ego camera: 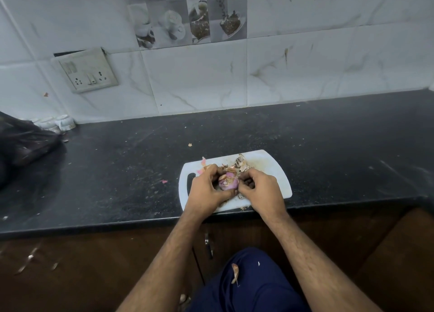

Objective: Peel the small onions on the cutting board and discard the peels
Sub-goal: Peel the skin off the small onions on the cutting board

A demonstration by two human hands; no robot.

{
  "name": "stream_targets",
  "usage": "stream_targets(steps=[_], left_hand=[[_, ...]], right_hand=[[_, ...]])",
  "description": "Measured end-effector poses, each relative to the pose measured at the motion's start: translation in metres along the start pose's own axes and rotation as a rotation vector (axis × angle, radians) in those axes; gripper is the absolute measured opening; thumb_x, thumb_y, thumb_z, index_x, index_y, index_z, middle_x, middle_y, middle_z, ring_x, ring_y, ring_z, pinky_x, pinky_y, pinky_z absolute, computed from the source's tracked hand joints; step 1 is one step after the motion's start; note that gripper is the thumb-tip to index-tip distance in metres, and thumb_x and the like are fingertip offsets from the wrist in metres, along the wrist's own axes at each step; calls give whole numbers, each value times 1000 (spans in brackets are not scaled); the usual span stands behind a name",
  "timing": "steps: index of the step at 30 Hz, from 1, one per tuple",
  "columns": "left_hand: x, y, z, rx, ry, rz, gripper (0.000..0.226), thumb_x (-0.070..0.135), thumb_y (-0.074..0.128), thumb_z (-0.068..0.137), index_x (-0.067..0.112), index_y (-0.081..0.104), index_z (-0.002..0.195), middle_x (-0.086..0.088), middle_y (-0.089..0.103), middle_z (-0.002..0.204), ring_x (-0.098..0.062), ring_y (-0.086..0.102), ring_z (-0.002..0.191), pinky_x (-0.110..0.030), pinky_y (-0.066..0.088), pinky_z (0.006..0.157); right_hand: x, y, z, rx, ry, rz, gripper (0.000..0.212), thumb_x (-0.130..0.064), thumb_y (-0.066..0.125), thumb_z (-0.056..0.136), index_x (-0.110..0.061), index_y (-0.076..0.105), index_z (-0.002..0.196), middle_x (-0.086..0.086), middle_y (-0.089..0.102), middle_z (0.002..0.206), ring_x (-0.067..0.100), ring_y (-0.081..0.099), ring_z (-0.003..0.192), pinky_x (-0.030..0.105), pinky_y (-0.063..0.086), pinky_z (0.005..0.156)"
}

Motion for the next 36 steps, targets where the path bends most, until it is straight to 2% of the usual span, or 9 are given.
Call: stream_targets(steps=[3, 7, 14, 19, 24, 26, 29, 33, 36], left_hand=[[-1, -1, 0, -20, -10, -37, 42, 15, 94, 72, 20, 65, 102, 10, 76, 101, 4, 71, 83, -14, 54, 67], [-3, -3, 0, -55, -7, -79, 46, 13, 91, 74, 24, 66, 111, 8, 75, 111, -6, 72, 101, -18, 59, 78], [0, -2, 1, -96, 18, -38, 55, 12, 81, 75, 25, 70, 128, 13, 74, 116, 1, 70, 104, -17, 56, 86], [3, -2, 1, -108, 2, 3, 53, 16, 78, 76, 31, 71, 126, 20, 73, 120, 11, 64, 113, -10, 48, 99], [4, -4, 1, -139, 16, 24, 54, 17, 76, 80, 28, 69, 133, 19, 71, 125, 11, 62, 116, -4, 44, 96], [4, -3, 1, -140, 12, 10, 53, 19, 75, 81, 28, 69, 133, 19, 72, 125, 9, 63, 116, -9, 46, 99], [5, -2, 0, -130, 6, -29, 50, 28, 73, 83, 27, 69, 132, 16, 75, 120, 4, 67, 114, -20, 52, 100], [4, -3, 1, -127, 17, -50, 35, 23, 71, 94, 25, 69, 130, 11, 78, 112, -7, 73, 102, -28, 60, 89], [4, -2, 2, -163, 40, 19, 41, 29, 68, 92, 25, 68, 132, 13, 72, 123, -5, 67, 116, -30, 54, 104]], right_hand=[[-1, 1, 0, 20, 14, -42, 10, -34, 73, 89, -26, 71, 95, -14, 70, 81, 2, 65, 73, 32, 59, 72], [-1, 0, 1, 56, 14, -72, 12, -29, 71, 91, -21, 70, 101, -13, 69, 89, 5, 63, 80, 29, 56, 76], [-2, 0, 0, 104, 8, -93, 12, -25, 65, 97, -17, 66, 105, -7, 68, 97, 8, 61, 84, 26, 52, 75], [1, 0, 1, 134, 22, -85, 12, -24, 62, 99, -16, 65, 107, -6, 68, 98, 8, 59, 83, 22, 46, 74], [2, 1, 2, 143, 19, -65, 13, -24, 61, 99, -14, 65, 107, -4, 69, 98, 10, 60, 85, 25, 49, 76], [3, 1, 2, 137, -14, -58, 13, -24, 59, 100, -15, 65, 108, -5, 69, 100, 10, 61, 88, 23, 46, 76], [2, 0, 2, 68, -118, -21, 16, -28, 54, 103, -20, 63, 113, -9, 67, 108, 7, 61, 94, 22, 44, 78], [3, 1, 5, -120, -191, 28, 28, -36, 62, 99, -29, 63, 126, -16, 63, 120, 2, 60, 103, 23, 50, 88], [7, -2, 8, -154, -138, 159, 24, -25, 72, 93, -31, 71, 116, -19, 70, 111, -3, 63, 102, 16, 48, 91]])
Point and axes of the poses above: each hand's wrist, its own z-axis towards the middle knuckle, its own y-axis out of the palm, x = y × z, the point moved 2 cm from there along z, towards the middle knuckle
